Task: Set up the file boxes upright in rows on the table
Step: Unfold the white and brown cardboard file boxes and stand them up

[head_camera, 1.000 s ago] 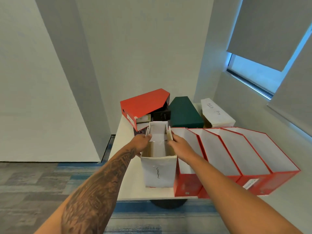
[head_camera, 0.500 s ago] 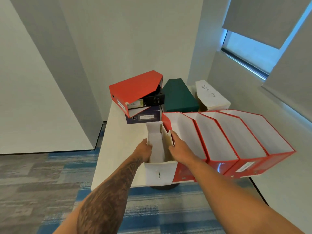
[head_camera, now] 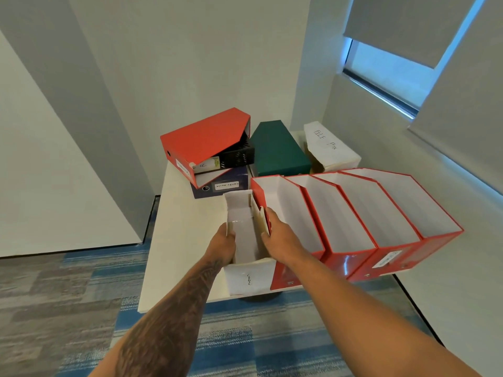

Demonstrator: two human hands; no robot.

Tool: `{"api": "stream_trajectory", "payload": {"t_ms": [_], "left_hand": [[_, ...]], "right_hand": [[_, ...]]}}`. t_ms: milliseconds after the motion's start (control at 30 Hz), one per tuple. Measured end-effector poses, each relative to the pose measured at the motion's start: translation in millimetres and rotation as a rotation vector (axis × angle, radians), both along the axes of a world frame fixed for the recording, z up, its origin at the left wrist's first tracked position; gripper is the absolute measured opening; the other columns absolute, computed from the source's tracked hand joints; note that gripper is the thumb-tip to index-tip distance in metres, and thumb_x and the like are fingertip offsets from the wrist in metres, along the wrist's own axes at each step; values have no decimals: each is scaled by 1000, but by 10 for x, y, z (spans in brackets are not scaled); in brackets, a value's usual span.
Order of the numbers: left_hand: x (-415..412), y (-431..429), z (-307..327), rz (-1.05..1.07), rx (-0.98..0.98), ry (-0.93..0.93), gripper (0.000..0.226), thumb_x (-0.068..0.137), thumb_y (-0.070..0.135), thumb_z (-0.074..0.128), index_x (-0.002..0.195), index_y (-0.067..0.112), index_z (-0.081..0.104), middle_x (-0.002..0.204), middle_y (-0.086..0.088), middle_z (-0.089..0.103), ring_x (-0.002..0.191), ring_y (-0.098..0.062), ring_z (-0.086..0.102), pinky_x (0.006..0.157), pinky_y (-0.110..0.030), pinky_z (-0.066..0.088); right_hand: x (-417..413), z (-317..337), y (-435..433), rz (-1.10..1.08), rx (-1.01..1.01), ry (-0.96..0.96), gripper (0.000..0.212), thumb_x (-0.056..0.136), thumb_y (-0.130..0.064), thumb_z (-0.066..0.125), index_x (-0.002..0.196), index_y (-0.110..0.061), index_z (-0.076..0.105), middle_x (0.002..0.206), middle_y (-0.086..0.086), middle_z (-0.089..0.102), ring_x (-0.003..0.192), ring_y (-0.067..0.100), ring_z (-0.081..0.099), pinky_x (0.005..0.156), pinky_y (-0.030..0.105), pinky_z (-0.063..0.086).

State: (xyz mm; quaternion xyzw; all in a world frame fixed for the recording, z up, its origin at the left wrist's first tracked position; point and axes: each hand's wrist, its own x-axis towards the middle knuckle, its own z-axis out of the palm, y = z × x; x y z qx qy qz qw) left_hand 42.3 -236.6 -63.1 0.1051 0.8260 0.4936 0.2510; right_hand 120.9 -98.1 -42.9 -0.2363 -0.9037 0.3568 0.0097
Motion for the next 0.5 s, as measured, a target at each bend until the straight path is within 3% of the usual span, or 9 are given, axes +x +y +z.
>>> {"api": "stream_trajectory", "payload": {"t_ms": [167, 300, 367, 433, 500], "left_hand": [[-27, 15, -15, 44, 31, -40, 41, 103, 31, 50, 140, 19, 37, 135, -1, 52, 113, -22, 56, 93, -42, 52], [-80, 83, 20, 82, -276, 384, 61, 95, 45, 56, 147, 20, 34, 152, -6, 41, 135, -30, 44, 110, -52, 42], [-10, 166, 122, 49, -321, 574, 59, 95, 49, 54, 146, 24, 39, 153, -2, 43, 138, -28, 43, 114, -51, 38], [161, 304, 252, -12, -253, 559, 51, 97, 47, 54, 142, 23, 46, 147, -1, 51, 132, -26, 50, 112, -47, 40], [318, 455, 312, -114, -175, 344, 50, 99, 48, 53, 141, 21, 46, 142, 0, 56, 126, -27, 57, 107, -47, 46]], "right_hand": [[63, 108, 18, 29, 8, 38, 61, 103, -42, 53, 157, -35, 25, 157, -3, 44, 139, 27, 51, 109, 43, 45], [130, 229, 254, -67, 146, 231, 50, 101, -47, 54, 148, -34, 43, 153, -4, 48, 139, 21, 48, 109, 37, 43], [193, 281, 476, -177, 243, 322, 49, 99, -44, 59, 144, -29, 47, 150, -1, 51, 137, 22, 49, 109, 38, 44], [285, 291, 701, -303, 291, 282, 55, 97, -42, 62, 146, -23, 46, 149, 4, 51, 136, 27, 49, 109, 44, 45], [389, 226, 884, -368, 262, 87, 60, 98, -42, 60, 149, -16, 43, 150, 9, 51, 135, 32, 50, 108, 48, 45]]}}
